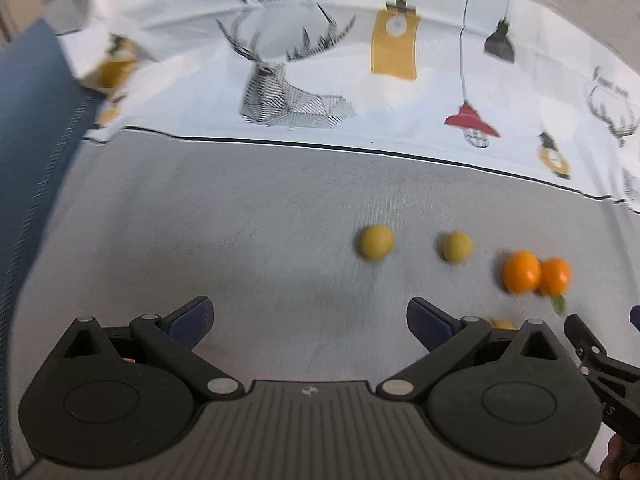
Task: Organize fruits
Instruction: 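Grasp a small yellow-green fruit with the left gripper while the right gripper grasps a mandarin, then carry the yellow-green fruit and mandarin over the pink plate with both grippers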
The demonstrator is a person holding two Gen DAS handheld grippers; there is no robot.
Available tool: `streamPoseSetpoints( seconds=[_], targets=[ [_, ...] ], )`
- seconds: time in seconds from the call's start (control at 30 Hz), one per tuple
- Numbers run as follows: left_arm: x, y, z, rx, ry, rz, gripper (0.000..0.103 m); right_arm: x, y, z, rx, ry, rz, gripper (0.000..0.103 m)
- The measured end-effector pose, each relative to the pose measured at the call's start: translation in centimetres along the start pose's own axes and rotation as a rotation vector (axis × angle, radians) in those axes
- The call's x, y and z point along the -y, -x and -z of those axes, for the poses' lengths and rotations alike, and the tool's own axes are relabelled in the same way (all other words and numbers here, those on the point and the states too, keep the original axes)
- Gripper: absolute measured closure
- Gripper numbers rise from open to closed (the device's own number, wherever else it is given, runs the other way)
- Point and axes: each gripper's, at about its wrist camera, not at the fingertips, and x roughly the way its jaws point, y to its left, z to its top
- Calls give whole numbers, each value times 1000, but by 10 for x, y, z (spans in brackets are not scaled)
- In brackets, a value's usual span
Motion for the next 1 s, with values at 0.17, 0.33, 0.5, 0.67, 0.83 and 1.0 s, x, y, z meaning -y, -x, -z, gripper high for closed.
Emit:
streamPoseSetpoints(
  seconds=[0.17, 0.33, 0.5, 0.67, 0.83, 1.0],
  targets=[
    [14, -57, -22, -43, -32, 13, 0, -1, -62, -7, -60, 52, -23, 1],
    [23, -80, -28, -22, -90, -17, 0, 5, -78, -6, -32, 3, -84, 1],
    [26, -74, -28, -6, -88, -1, 33, 4, -76, -3, -10, 13, -93, 22],
    [36, -58, -22, 10, -127, 0, 75, -11, -60, -6, 0, 53, -117, 63],
    [38, -10, -5, 47, -144, 49, 75, 4, -6, -9, 69, -55, -93, 63],
    [38, 62, 28, 95, -181, 86, 75, 21, 84, 10, 140, -86, -101, 63]
  ],
)
